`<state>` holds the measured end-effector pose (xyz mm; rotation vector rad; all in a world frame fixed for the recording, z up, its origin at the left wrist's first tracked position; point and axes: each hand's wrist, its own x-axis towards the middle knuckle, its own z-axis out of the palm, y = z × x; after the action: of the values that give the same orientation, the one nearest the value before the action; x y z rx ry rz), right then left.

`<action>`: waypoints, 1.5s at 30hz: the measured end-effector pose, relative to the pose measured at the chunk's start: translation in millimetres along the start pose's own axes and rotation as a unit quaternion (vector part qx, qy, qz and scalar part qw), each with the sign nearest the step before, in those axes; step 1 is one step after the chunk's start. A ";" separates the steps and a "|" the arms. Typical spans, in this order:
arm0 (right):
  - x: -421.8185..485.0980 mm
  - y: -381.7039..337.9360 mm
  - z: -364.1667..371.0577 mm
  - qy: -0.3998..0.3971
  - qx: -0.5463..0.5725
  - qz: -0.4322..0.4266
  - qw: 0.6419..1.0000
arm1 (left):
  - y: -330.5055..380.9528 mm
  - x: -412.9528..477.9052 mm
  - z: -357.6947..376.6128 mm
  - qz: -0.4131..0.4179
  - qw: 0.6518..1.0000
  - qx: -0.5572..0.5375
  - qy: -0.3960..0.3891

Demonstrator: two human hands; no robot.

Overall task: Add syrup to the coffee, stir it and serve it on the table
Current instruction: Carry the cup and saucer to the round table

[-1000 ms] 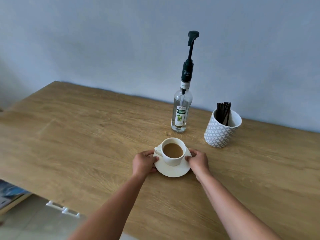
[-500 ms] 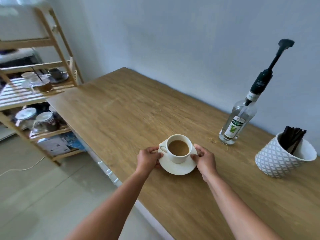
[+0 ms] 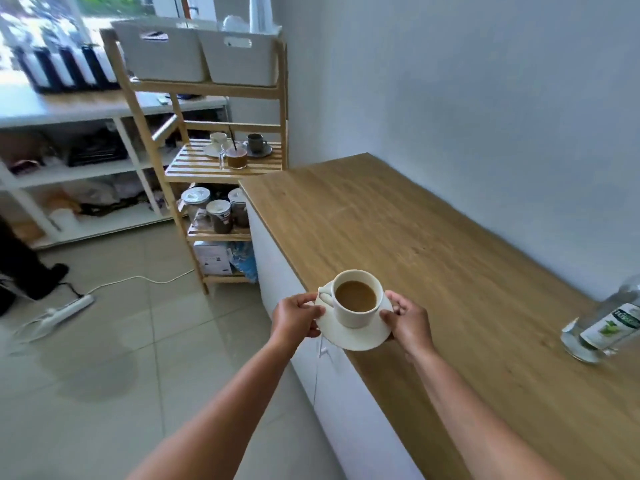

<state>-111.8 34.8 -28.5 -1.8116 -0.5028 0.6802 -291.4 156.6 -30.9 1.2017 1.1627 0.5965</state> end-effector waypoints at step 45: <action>-273.4 -119.6 741.0 -0.585 -0.101 -0.076 0.801 | -120.4 -115.7 -686.4 -0.047 0.814 -0.176 0.551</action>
<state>-810.3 421.9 -45.2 -1.3094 -1.5557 1.6632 -984.3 292.4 -53.8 0.3864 1.9285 1.4613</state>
